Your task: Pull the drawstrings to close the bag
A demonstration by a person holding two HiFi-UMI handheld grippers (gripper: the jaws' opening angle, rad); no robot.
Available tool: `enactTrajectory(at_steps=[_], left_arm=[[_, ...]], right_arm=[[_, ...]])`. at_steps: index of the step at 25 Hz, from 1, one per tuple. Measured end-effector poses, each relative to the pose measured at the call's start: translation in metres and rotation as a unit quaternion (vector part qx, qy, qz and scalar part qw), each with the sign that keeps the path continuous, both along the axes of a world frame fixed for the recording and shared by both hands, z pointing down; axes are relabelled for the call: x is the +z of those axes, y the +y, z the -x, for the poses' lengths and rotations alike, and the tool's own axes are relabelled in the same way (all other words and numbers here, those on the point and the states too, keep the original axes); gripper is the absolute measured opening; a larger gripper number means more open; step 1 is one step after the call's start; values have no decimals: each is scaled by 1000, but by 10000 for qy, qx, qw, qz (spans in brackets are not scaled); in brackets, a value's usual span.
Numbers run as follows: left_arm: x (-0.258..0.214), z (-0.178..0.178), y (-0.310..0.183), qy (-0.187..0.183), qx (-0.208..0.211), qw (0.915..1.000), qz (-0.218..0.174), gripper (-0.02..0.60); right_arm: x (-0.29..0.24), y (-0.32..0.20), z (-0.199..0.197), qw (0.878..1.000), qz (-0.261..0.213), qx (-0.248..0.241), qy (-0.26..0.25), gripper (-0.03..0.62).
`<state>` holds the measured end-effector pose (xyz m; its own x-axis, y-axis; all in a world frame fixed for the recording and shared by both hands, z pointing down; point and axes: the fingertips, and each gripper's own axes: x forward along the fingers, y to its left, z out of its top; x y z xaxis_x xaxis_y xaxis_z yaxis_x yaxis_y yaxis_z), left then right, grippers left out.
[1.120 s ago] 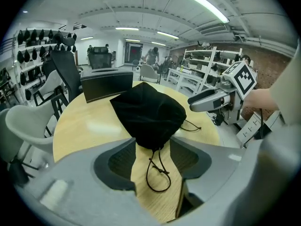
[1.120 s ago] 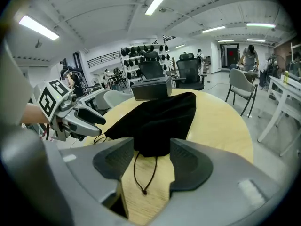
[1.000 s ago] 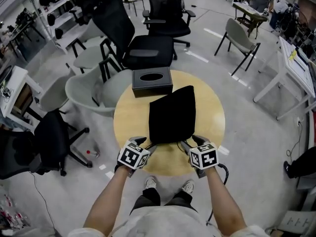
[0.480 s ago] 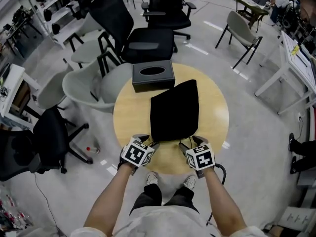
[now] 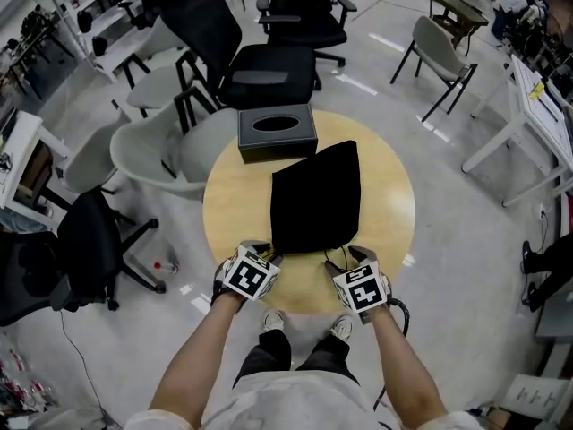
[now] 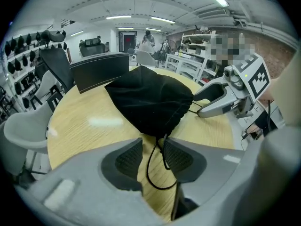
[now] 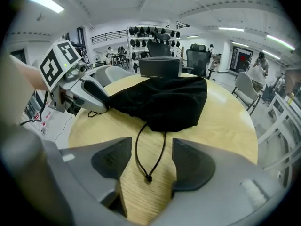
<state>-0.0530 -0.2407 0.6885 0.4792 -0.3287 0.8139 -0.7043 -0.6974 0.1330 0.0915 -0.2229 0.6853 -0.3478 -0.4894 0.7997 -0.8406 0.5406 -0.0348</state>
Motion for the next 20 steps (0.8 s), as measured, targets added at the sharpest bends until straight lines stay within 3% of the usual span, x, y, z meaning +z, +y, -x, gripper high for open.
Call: enactTrajectory(at_steps=[13,20], left_arm=[[3,1,-2,-204,87,9997,121,121],[1,3,-1,-205,72,9996,184,74]], right_arm=[[1,14,-8,9990,406,-35,173,163],[2,15,-11,9979,603,38,231,119]])
